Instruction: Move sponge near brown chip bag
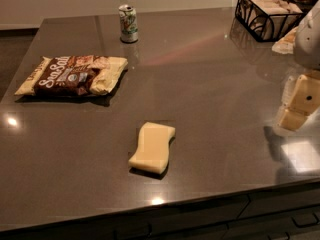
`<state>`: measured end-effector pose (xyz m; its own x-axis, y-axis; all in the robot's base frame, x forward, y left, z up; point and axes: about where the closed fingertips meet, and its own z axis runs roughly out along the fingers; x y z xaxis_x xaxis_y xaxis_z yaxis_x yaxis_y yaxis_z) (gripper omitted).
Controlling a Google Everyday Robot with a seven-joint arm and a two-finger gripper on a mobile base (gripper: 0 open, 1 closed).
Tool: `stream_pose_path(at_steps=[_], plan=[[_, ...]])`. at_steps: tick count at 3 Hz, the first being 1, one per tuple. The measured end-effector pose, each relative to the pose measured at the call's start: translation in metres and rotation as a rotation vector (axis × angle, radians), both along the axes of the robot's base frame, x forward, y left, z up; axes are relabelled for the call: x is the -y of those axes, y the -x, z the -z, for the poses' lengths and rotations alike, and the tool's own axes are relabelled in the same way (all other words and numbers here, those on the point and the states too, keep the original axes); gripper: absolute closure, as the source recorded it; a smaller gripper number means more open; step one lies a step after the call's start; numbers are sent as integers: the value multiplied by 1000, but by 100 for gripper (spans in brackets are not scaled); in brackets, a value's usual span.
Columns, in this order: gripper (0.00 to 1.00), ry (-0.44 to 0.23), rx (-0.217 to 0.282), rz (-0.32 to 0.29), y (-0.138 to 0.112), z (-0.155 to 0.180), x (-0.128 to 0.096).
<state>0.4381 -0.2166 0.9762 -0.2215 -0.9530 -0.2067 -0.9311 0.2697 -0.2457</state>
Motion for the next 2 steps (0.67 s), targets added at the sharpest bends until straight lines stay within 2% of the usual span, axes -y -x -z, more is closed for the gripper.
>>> stream_pose_path(at_steps=[1,2], plan=[[0,0,0,0,0,0,0],[0,-38,-13,-44,-5,2,-16]])
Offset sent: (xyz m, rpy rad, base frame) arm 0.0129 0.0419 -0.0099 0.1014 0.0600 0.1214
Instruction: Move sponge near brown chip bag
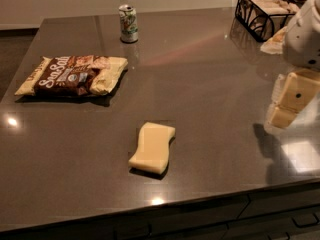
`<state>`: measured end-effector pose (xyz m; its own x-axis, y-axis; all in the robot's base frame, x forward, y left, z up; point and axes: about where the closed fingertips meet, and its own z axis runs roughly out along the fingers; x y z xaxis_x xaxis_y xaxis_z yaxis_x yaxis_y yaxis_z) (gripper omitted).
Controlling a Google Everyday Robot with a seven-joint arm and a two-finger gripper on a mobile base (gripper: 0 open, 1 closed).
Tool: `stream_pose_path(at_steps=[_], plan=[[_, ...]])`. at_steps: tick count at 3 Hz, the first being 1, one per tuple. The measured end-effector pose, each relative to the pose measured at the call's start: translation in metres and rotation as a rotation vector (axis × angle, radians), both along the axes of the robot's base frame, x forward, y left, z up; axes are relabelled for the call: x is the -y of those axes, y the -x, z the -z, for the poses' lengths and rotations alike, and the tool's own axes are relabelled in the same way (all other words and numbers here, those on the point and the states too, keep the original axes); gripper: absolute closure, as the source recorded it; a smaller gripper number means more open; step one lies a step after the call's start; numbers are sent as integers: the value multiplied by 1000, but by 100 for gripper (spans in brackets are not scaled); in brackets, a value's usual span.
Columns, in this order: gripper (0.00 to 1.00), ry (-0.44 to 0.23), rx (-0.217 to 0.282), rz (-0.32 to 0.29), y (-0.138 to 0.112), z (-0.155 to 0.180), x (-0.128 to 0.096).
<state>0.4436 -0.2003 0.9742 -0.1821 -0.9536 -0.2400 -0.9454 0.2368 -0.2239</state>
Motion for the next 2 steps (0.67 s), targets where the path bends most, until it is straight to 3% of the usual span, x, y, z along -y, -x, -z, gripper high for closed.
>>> stream_pose_path(at_steps=[2], plan=[[0,-97,-64,-210,-12,38,-81]])
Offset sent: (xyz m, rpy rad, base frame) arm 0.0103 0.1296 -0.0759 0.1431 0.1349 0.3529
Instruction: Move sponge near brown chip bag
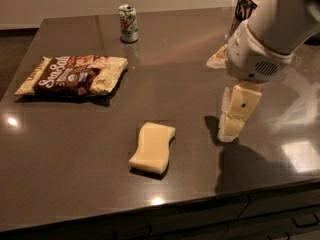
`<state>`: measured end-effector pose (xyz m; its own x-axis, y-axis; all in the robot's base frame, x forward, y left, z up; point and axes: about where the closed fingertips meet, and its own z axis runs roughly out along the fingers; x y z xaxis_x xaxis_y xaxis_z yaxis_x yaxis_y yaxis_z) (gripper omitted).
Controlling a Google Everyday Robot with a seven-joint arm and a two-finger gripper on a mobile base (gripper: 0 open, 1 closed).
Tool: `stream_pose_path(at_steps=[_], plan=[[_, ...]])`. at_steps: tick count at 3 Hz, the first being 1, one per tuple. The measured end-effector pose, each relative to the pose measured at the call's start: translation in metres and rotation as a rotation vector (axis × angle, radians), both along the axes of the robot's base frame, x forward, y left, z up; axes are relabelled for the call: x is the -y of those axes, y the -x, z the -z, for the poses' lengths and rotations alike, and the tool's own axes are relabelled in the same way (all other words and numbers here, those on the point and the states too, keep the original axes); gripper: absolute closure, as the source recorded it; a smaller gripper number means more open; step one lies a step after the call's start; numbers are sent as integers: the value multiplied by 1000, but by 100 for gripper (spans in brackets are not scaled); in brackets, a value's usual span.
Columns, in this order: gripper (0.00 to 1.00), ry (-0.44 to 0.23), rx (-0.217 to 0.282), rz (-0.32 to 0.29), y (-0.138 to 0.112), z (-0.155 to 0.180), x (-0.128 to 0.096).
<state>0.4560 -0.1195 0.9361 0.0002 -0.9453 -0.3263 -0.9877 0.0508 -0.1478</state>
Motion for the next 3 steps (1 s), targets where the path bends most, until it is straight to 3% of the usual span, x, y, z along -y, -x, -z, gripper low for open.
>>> stream_pose_path(at_steps=[1,3], plan=[[0,-19,-38,-92,4,31,-34],[0,-48,-102,-215,15,76,-82]])
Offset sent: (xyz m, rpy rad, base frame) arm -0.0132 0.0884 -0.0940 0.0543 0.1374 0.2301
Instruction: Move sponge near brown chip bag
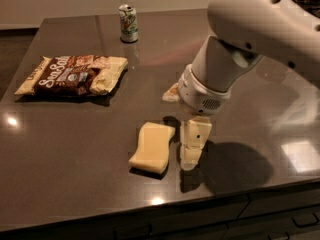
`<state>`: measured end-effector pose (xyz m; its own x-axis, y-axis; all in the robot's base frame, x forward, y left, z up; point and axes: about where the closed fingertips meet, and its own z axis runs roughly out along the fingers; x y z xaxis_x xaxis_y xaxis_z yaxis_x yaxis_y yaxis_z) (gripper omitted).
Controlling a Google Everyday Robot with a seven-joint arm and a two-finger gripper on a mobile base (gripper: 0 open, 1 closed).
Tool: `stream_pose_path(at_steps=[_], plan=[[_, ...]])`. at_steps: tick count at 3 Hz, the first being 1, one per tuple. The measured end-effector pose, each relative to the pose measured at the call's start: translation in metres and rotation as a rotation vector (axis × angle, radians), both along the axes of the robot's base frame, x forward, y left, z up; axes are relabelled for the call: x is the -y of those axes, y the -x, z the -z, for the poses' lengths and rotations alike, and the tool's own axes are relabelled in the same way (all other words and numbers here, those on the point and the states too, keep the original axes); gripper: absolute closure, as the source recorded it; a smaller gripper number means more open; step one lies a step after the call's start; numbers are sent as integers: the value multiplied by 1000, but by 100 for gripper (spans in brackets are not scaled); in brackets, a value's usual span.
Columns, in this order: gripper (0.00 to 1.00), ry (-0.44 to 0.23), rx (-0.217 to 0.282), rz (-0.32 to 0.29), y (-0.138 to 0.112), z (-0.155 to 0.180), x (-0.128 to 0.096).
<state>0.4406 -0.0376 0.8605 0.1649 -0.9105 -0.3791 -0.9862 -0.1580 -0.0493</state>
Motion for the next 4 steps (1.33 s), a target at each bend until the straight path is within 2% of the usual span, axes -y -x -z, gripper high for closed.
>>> stream_pose_path(at_steps=[1,2,3,4], plan=[[0,-14,-22,-45,7,8,-17],[18,-11,-36,-86,14,15,-31],[41,1,-49,-109,17,17,-39],[65,15,-53,-93,10,5,-39]])
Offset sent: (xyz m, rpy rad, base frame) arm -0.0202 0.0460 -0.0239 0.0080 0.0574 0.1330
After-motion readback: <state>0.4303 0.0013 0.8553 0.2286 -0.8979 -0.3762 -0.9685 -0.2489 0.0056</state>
